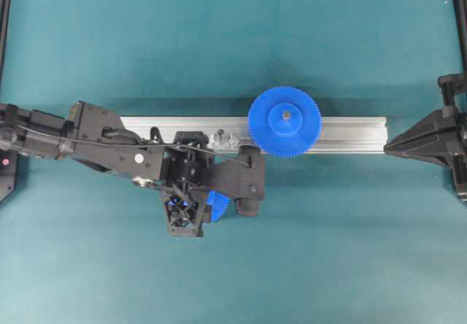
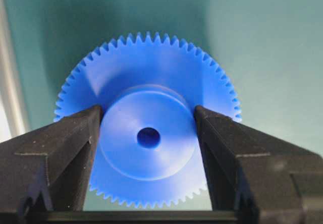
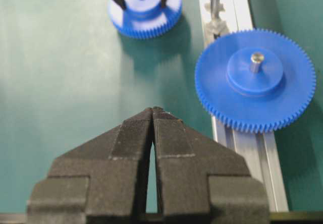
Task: Find the location of the shaft and insert the small gear.
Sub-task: 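Carry the held gear up over the empty left shaft on the rail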
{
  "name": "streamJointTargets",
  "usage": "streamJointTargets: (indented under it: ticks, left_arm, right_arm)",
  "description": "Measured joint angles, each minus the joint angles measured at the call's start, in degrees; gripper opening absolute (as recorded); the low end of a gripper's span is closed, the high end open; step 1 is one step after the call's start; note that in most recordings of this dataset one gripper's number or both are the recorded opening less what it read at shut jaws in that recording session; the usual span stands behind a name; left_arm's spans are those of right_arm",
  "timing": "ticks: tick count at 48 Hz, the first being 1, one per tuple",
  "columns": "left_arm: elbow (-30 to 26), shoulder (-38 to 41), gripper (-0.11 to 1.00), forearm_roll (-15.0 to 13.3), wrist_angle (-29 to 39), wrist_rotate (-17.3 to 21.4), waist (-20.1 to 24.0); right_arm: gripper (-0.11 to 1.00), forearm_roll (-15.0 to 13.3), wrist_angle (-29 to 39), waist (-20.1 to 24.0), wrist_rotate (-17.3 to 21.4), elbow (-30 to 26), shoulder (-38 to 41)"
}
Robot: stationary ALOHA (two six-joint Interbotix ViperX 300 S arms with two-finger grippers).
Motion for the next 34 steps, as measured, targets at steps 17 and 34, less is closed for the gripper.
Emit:
streamJointTargets:
  ticks: [17,34]
  left_arm:
    - [-0.53,-5.8,0.63,0.09,2.9,1.14,1.05]
    - [-3.78,-10.81,0.63,0.18,8.61,9.76,4.66]
  right_arm:
    - [0.07,0.0,-0.09,0.0,0.0,0.35,-1.49]
    - [0.07,-0.09,-0.09,-0.35,0.0,0.53,-3.16]
